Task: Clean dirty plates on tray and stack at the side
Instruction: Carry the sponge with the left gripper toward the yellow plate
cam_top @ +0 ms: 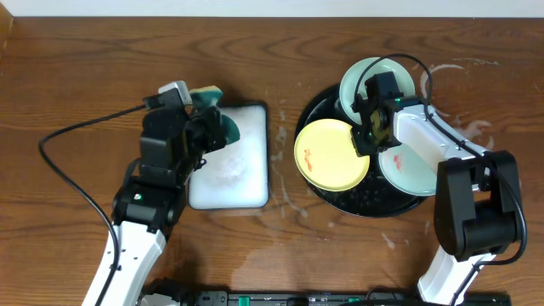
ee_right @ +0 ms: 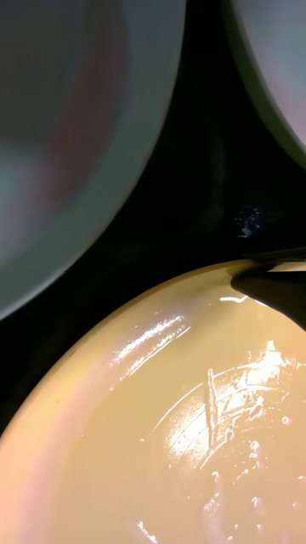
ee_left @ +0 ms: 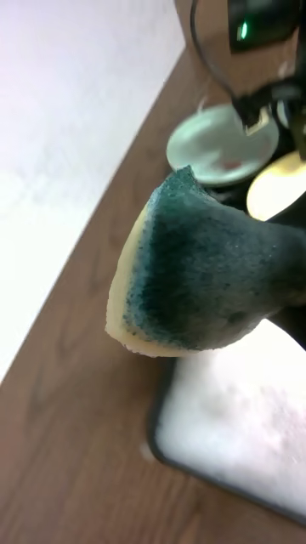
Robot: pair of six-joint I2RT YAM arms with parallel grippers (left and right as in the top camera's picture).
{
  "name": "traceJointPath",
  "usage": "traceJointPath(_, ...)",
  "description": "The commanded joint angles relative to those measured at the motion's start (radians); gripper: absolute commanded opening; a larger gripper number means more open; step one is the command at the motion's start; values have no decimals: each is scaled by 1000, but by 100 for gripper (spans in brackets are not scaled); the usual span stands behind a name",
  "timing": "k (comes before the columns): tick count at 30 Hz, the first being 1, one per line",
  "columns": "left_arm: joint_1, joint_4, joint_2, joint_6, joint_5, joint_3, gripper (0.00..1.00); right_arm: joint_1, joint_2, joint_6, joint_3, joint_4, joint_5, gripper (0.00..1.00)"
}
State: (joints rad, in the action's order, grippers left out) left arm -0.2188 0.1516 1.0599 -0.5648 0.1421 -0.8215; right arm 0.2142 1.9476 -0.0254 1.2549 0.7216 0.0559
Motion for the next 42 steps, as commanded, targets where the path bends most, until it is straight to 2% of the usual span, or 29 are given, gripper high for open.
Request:
traceJointPath(1, -8, 3, 31, -24, 88, -7, 7, 10, -16, 31, 16, 41, 20, 1)
traceJointPath(5, -33, 0, 76, -24, 90, -5, 7, 15, -34, 32, 69, 108, -2, 1)
traceJointPath(14, -129, -75, 153, -24, 90, -5, 8, 62, -40, 64, 132, 224, -269, 1)
traceJointPath(22, -171, -101, 180, -24, 91, -5, 8, 57, -40, 82, 131, 220, -262, 1)
traceJointPath(29, -186, -109, 196, -61, 95, -5, 8, 39, -35, 47, 125, 191, -125, 1)
traceJointPath(35, -215, -122, 237, -73, 94, -5, 8, 32, -32, 47, 25, 113, -126, 1)
traceJointPath(42, -253, -179, 298, -89, 94, -5, 8, 29, -32, 80, -8, 82, -108, 1)
